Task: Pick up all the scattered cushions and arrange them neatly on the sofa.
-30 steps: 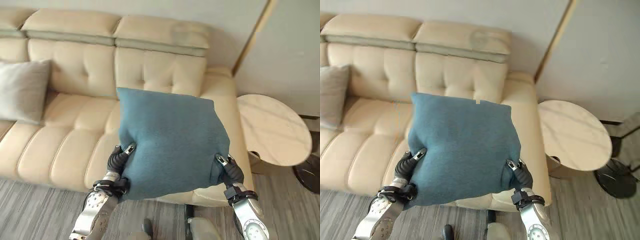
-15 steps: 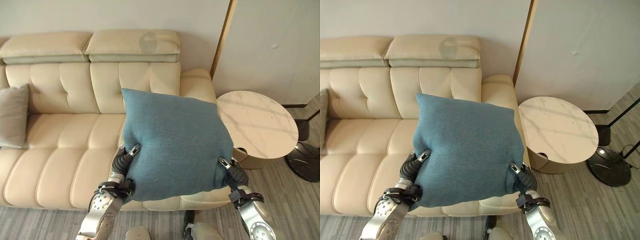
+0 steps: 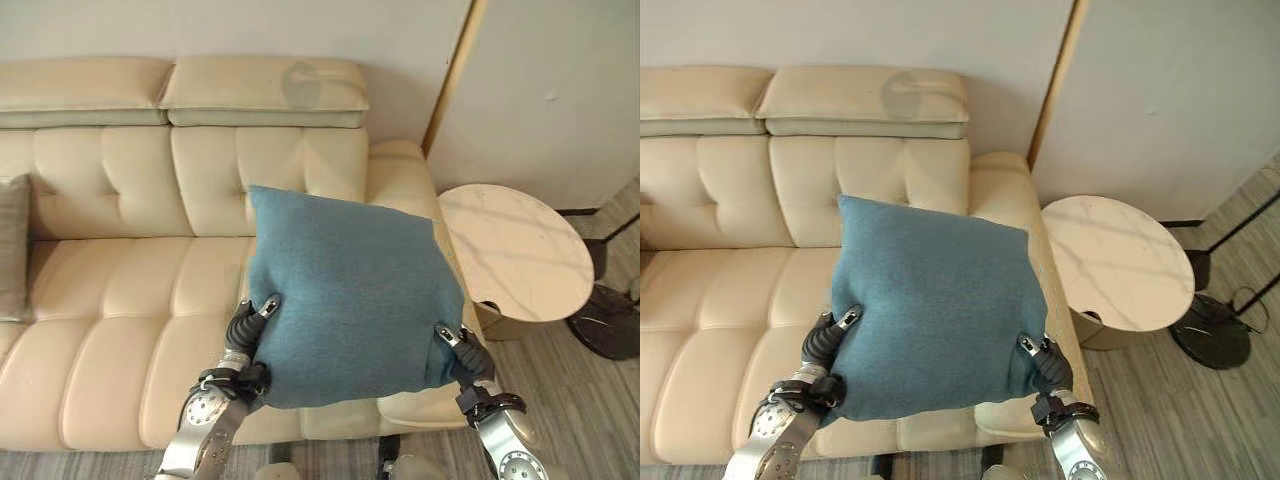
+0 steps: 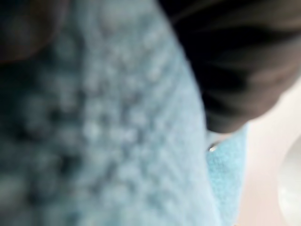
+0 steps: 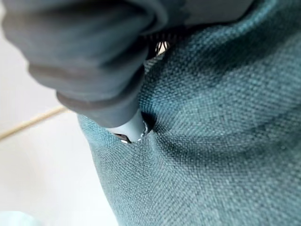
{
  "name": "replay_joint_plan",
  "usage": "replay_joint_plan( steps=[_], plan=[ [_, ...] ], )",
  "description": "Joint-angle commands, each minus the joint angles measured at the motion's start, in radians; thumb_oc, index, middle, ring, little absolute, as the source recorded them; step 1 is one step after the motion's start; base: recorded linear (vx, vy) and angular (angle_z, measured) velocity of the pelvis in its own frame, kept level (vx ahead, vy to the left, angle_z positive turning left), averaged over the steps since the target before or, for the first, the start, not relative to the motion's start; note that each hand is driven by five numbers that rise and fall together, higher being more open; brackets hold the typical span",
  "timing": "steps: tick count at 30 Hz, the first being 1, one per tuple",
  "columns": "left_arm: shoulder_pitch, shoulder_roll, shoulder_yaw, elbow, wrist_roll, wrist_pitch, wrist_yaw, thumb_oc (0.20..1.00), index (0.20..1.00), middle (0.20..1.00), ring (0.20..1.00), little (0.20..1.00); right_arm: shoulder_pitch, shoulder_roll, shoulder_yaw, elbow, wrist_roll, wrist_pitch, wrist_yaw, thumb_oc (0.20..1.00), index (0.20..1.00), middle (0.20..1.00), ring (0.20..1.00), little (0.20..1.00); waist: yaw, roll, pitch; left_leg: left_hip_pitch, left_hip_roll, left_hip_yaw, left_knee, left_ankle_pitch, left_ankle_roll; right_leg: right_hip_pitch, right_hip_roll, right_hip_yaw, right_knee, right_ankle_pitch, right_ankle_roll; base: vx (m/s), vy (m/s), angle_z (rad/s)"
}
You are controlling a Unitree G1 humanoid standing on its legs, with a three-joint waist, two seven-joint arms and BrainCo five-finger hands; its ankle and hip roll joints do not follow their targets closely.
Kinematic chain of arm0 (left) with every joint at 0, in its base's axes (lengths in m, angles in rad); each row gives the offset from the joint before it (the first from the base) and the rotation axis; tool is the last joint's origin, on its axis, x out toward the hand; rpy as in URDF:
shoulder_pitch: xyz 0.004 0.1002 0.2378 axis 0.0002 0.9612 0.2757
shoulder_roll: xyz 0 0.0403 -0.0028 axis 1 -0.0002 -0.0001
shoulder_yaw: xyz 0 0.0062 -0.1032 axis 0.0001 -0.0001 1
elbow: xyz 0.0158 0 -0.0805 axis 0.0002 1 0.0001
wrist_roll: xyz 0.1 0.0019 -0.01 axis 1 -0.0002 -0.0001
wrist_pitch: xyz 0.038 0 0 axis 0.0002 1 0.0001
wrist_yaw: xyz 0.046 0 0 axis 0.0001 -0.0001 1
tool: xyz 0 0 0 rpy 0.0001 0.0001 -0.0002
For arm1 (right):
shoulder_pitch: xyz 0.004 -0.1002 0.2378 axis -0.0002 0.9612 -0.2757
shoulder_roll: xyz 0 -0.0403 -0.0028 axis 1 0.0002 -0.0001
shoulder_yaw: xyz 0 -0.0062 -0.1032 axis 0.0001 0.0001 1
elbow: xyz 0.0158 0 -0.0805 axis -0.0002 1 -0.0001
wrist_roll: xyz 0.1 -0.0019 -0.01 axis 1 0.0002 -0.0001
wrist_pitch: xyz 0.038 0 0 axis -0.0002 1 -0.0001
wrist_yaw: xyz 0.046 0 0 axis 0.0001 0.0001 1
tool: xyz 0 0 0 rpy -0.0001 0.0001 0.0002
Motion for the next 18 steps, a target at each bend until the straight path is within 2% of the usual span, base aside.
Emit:
replay_joint_plan(
  steps=[1, 6, 10, 12, 16, 17, 18],
  plan=[
    [-0.012, -0.008, 0.03, -0.13, 0.038, -0.092, -0.021, 0.2, 0.2, 0.2, 0.2, 0.2, -0.091, 0.015, 0.036, -0.079, -0.034, -0.044, 0.043, 0.2, 0.2, 0.2, 0.2, 0.2, 0.016, -0.012, -0.042, 0.002, 0.045, 0.031, 0.005, -0.082, -0.007, 0.038, -0.013, 0.044, 0.063, -0.186, 0.041, 0.02, 0.145, 0.04],
    [-0.031, 0.015, 0.061, -0.094, 0.087, -0.107, 0.014, 0.2, 0.2, 0.2, 0.2, 0.2, -0.148, 0.042, 0.074, -0.047, -0.097, -0.048, 0.014, 0.2, 0.2, 0.2, 0.2, 0.2, 0.046, -0.03, -0.039, -0.018, 0.015, 0.035, 0.007, -0.098, 0.016, 0.017, -0.045, 0.04, 0.055, -0.168, 0.061, 0.01, 0.112, 0.01],
    [-0.2, 0.058, 0.029, 0.019, 0.171, -0.129, 0.071, 0.2, 0.2, 0.2, 0.2, 0.2, -0.32, 0.04, 0.143, 0.041, -0.208, -0.062, -0.038, 0.2, 0.2, 0.2, 0.2, 0.2, 0.064, -0.043, -0.025, -0.074, 0.001, 0.027, 0.042, -0.109, 0.024, -0.011, -0.063, 0.04, 0.048, -0.155, 0.068, -0.04, 0.068, 0.02],
    [-0.36, 0.1, -0.013, 0.103, 0.199, -0.152, 0.115, 0.2, 0.2, 0.2, 0.2, 0.2, -0.474, 0.044, 0.191, 0.105, -0.241, -0.073, -0.082, 0.2, 0.2, 0.2, 0.2, 0.2, 0.073, -0.049, 0.005, -0.137, -0.002, 0.019, 0.081, -0.113, 0.025, -0.057, -0.069, 0.047, 0.056, -0.147, 0.068, -0.2, 0.023, 0.04],
    [-0.914, 0.265, -0.172, 0.378, 0.221, -0.216, 0.248, 0.2, 0.2, 0.2, 0.2, 0.2, -0.957, 0.034, 0.264, 0.324, -0.264, -0.145, -0.209, 0.2, 0.2, 0.2, 0.2, 0.2, 0.095, -0.054, 0.11, -0.33, -0.008, -0.009, 0.204, -0.116, 0.018, -0.207, -0.077, 0.051, 0.129, -0.128, 0.058, -0.29, -0.002, 0.09],
    [-0.919, 0.265, -0.174, 0.381, 0.22, -0.217, 0.248, 0.2, 0.2, 0.2, 0.2, 0.2, -0.96, 0.034, 0.262, 0.325, -0.264, -0.146, -0.208, 0.2, 0.2, 0.2, 0.2, 0.2, 0.096, -0.054, 0.113, -0.331, -0.007, -0.009, 0.206, -0.116, 0.018, -0.208, -0.077, 0.052, 0.13, -0.128, 0.058, -0.15, 0.065, 0.1],
    [-1.105, 0.303, -0.228, 0.485, 0.28, -0.227, 0.314, 0.2, 0.2, 0.2, 0.2, 0.2, -1.129, 0.024, 0.27, 0.412, -0.285, -0.178, -0.262, 0.2, 0.2, 0.2, 0.2, 0.2, 0.098, -0.048, 0.144, -0.385, -0.012, -0.018, 0.239, -0.117, 0.015, -0.256, -0.081, 0.053, 0.16, -0.126, 0.055, -0.08, 0.054, 0.05]
  ],
)
